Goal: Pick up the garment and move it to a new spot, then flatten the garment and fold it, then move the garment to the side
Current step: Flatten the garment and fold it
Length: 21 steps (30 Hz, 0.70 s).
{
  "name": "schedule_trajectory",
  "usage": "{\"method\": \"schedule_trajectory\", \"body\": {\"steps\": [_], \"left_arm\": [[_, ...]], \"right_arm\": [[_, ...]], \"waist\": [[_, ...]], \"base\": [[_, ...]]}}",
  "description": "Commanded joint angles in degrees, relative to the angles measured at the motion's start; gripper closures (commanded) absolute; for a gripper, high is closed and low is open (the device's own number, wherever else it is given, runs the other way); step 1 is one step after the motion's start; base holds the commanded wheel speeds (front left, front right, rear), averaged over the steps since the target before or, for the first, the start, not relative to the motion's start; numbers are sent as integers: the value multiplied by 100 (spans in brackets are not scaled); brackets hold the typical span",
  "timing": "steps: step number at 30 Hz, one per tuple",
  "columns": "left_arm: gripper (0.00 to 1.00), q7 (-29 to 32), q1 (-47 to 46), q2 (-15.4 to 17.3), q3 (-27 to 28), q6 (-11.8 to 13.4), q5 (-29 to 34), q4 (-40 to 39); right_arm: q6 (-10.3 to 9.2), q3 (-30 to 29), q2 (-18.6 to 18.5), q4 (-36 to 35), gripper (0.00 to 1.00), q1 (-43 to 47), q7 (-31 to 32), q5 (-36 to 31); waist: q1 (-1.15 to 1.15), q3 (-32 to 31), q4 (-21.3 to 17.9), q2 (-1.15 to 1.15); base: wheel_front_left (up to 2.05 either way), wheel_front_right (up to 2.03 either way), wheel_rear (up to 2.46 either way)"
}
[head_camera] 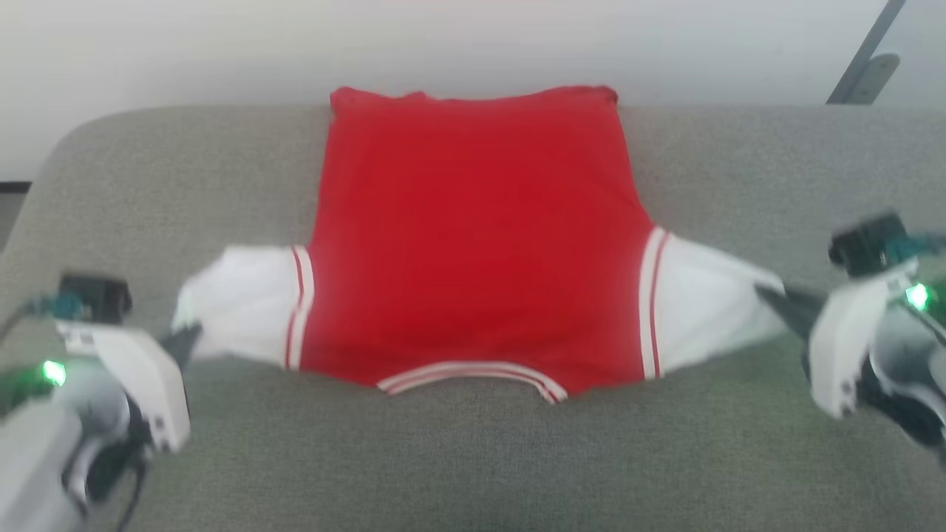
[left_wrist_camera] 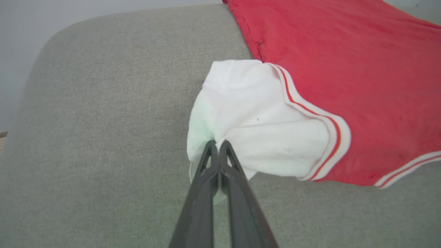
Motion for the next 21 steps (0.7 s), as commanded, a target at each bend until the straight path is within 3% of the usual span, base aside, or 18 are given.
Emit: {"method": "schedule_trajectory", "body": {"steps": [1, 2, 4, 11, 16, 21], "left_arm": [[100, 93, 406, 153, 59, 235, -154, -415], [100, 185, 875, 344, 134, 549, -291, -1020], [100, 251, 1355, 533, 195, 879, -438, -1602], [100, 275, 2784, 1101, 436, 1854, -826, -3188], [100, 159, 3301, 1240, 544, 2179, -928, -3737], [100, 47, 3495, 1160, 532, 2272, -956, -3899]], "right_arm": [[-10, 14, -199, -228, 100, 288, 139, 104], [-10, 4, -375, -521, 100, 642, 283, 220], [-10, -23, -521, -785, 100, 1010, 415, 325], [-10, -311, -820, -1473, 100, 2159, 700, 494], [-10, -629, -795, -1605, 100, 2689, 767, 409], [-10, -917, -392, -1384, 100, 2984, 808, -25]], "waist": [[0, -85, 13, 0], [0, -127, 12, 0], [0, -155, 6, 0], [0, -134, -17, 0], [0, -67, -12, 0], [0, 5, -8, 0]], "base": [[0, 0, 0], [0, 0, 0], [0, 0, 0], [0, 0, 0], [0, 0, 0], [0, 0, 0]]}}
